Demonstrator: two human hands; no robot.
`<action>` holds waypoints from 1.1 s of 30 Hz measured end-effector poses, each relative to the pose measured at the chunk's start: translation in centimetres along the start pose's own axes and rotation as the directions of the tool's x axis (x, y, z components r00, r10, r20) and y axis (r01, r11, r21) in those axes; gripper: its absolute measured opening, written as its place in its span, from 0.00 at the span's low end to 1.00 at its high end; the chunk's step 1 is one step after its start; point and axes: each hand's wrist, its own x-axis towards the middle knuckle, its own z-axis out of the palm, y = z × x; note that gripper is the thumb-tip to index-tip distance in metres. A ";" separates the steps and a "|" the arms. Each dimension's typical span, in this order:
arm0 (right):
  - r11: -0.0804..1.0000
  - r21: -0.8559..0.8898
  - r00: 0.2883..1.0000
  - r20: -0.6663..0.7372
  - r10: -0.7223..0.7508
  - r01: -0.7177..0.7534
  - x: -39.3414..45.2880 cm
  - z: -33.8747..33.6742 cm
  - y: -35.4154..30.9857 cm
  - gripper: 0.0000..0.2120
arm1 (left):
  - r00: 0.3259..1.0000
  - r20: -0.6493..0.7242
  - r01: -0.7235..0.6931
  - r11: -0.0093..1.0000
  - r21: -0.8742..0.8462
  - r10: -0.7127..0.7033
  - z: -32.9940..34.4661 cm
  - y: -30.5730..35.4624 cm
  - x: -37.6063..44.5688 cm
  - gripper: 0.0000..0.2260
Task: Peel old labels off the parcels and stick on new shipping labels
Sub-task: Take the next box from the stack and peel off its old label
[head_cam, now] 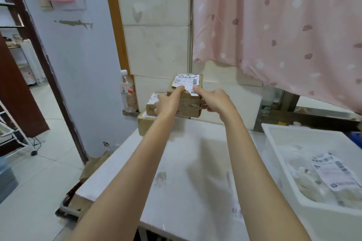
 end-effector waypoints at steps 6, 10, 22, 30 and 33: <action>0.988 0.023 0.983 0.104 0.151 -0.155 -7.2 -2.4 5.9 0.19 | 0.996 0.037 0.078 0.995 0.057 -0.080 1.1 -5.2 -8.3 0.48; 0.976 -0.008 0.964 0.158 0.216 -0.217 -10.6 -2.5 8.9 0.19 | 0.987 0.072 0.141 0.987 0.071 -0.146 0.5 -7.6 -13.3 0.47; 0.952 -0.071 0.927 0.218 0.306 -0.298 -15.2 -0.7 13.1 0.16 | 0.979 0.067 0.182 0.974 0.132 -0.192 -1.6 -14.4 -17.8 0.43; 0.969 -0.121 0.964 0.136 0.231 -0.215 -15.0 -0.6 12.2 0.25 | 0.991 0.044 0.124 0.984 0.125 -0.130 -2.3 -14.8 -17.3 0.43; 0.999 0.028 0.996 -0.080 0.043 -0.041 -14.2 -0.8 11.1 0.18 | 0.997 -0.011 0.071 0.996 0.045 -0.071 -3.1 -14.1 -15.5 0.32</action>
